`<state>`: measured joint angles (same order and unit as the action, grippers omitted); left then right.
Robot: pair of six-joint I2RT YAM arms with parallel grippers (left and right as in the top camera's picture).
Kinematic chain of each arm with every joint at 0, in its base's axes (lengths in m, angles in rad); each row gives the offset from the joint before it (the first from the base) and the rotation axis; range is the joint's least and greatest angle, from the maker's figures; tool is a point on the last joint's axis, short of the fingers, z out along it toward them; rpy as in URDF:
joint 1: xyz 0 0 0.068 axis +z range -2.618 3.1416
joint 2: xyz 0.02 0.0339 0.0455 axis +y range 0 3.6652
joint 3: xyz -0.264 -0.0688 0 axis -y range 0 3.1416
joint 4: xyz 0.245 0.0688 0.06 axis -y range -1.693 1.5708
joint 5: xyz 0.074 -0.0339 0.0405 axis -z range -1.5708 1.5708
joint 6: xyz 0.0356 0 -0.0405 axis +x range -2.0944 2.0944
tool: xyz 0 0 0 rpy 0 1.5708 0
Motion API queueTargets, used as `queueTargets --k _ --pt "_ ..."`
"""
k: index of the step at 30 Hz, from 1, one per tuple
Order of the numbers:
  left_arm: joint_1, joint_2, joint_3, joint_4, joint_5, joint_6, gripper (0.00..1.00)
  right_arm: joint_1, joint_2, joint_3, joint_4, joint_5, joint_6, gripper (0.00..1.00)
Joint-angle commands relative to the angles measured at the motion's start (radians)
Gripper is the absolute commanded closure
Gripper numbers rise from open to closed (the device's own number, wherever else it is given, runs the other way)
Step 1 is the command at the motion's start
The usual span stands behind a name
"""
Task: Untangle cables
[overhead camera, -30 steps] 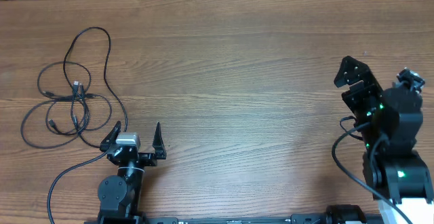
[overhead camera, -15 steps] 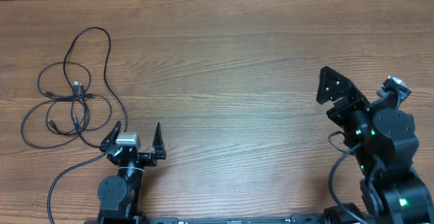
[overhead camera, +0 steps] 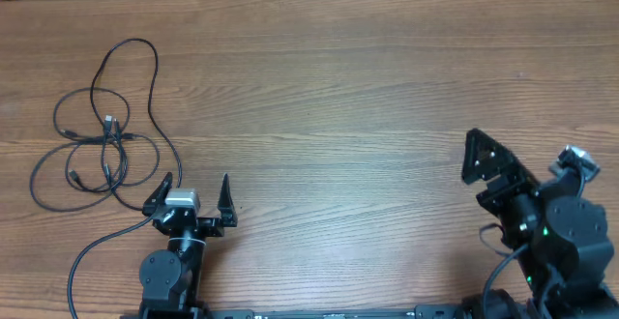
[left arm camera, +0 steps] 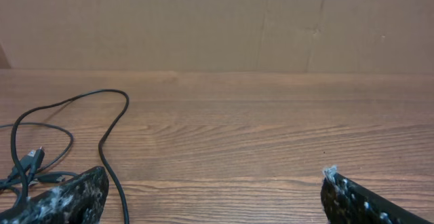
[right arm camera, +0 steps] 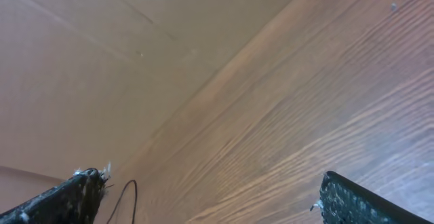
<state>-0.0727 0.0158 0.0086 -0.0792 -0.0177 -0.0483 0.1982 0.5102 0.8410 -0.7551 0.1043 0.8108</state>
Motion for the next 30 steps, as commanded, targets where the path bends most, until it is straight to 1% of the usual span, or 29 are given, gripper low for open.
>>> queueTargets --k 1,6,12,14,22,26,30 --pt "-0.006 -0.011 -0.003 0.001 0.008 0.019 0.00 0.003 -0.064 -0.050 -0.019 0.007 -0.008 0.00" --pt "-0.006 -0.011 -0.003 0.001 0.008 0.019 0.01 0.003 -0.140 -0.143 -0.019 0.007 -0.008 0.00" --pt "-0.006 -0.011 -0.003 0.001 0.008 0.019 0.00 0.003 -0.217 -0.301 -0.023 0.007 -0.008 0.00" --pt "-0.006 -0.011 -0.003 0.001 0.008 0.019 0.01 0.003 -0.242 -0.356 -0.048 0.007 -0.008 0.00" --pt "-0.006 -0.011 -0.003 0.001 0.008 0.019 0.01 0.003 -0.339 -0.492 -0.187 0.007 -0.008 0.00" --pt "-0.006 -0.011 -0.003 0.001 0.008 0.019 0.01 0.003 -0.375 -0.544 -0.198 0.006 -0.008 0.00" --pt "-0.006 -0.011 -0.003 0.001 0.008 0.019 0.00 0.003 -0.377 -0.576 -0.188 0.007 -0.008 0.00"
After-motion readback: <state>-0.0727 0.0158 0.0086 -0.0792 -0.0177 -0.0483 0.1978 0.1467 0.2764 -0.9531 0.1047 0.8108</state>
